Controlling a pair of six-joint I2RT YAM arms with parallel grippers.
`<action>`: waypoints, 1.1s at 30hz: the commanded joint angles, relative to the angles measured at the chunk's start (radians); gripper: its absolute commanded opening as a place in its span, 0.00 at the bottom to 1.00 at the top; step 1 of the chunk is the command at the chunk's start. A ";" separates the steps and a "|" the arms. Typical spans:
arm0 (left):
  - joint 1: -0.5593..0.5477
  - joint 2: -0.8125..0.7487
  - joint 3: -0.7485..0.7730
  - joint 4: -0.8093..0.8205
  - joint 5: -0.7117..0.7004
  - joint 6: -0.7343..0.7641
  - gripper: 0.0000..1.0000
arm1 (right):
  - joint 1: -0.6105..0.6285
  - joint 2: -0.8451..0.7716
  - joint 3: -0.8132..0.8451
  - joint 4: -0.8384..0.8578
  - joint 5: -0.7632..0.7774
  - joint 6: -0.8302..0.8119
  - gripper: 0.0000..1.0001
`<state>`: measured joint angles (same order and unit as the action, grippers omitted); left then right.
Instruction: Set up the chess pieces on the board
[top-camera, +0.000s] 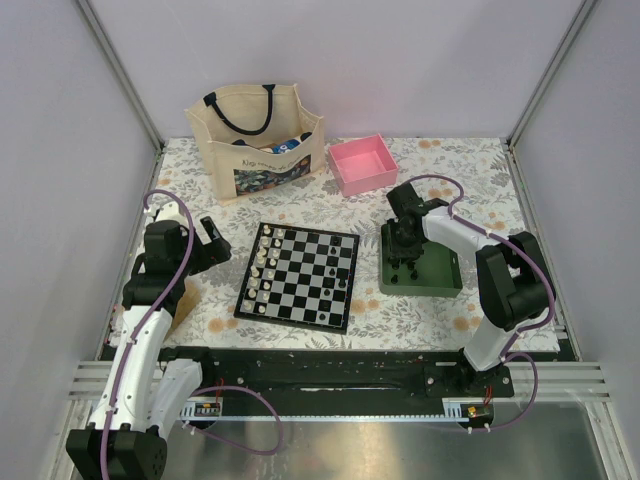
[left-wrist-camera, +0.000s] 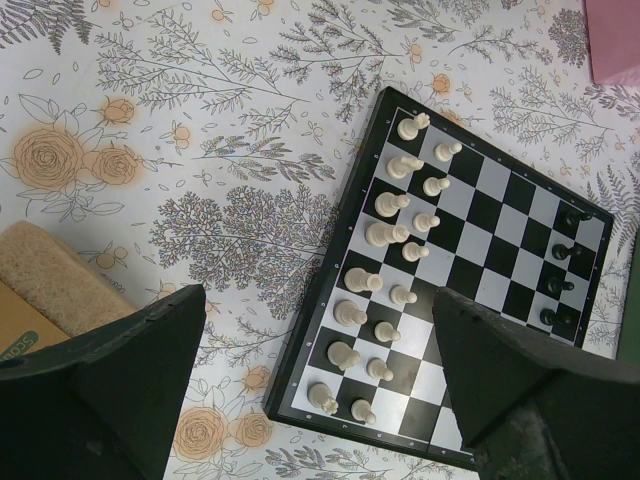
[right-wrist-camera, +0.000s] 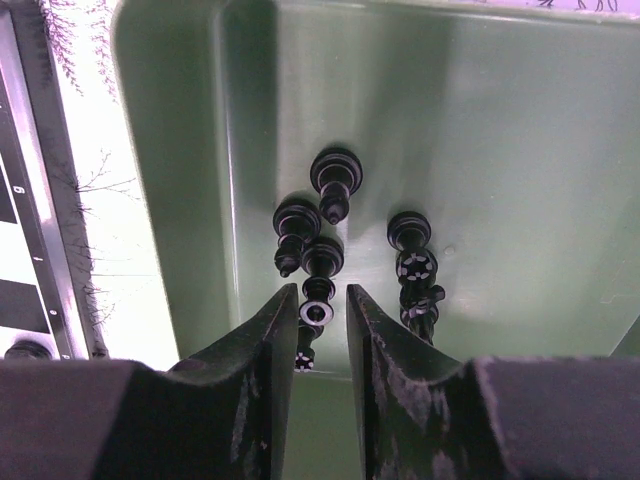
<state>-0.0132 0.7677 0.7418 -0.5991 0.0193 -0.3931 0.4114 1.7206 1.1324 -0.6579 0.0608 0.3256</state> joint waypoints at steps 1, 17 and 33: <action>-0.002 -0.004 0.010 0.035 -0.015 -0.004 0.99 | -0.008 0.007 0.038 0.011 -0.003 -0.014 0.34; -0.002 -0.001 0.010 0.036 -0.013 -0.004 0.99 | -0.008 -0.075 0.049 -0.023 0.001 -0.019 0.20; -0.004 -0.004 0.011 0.035 -0.009 -0.004 0.99 | 0.138 -0.224 0.155 -0.098 0.007 0.044 0.20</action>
<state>-0.0132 0.7681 0.7418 -0.5991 0.0193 -0.3935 0.4728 1.4967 1.2339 -0.7525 0.0635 0.3393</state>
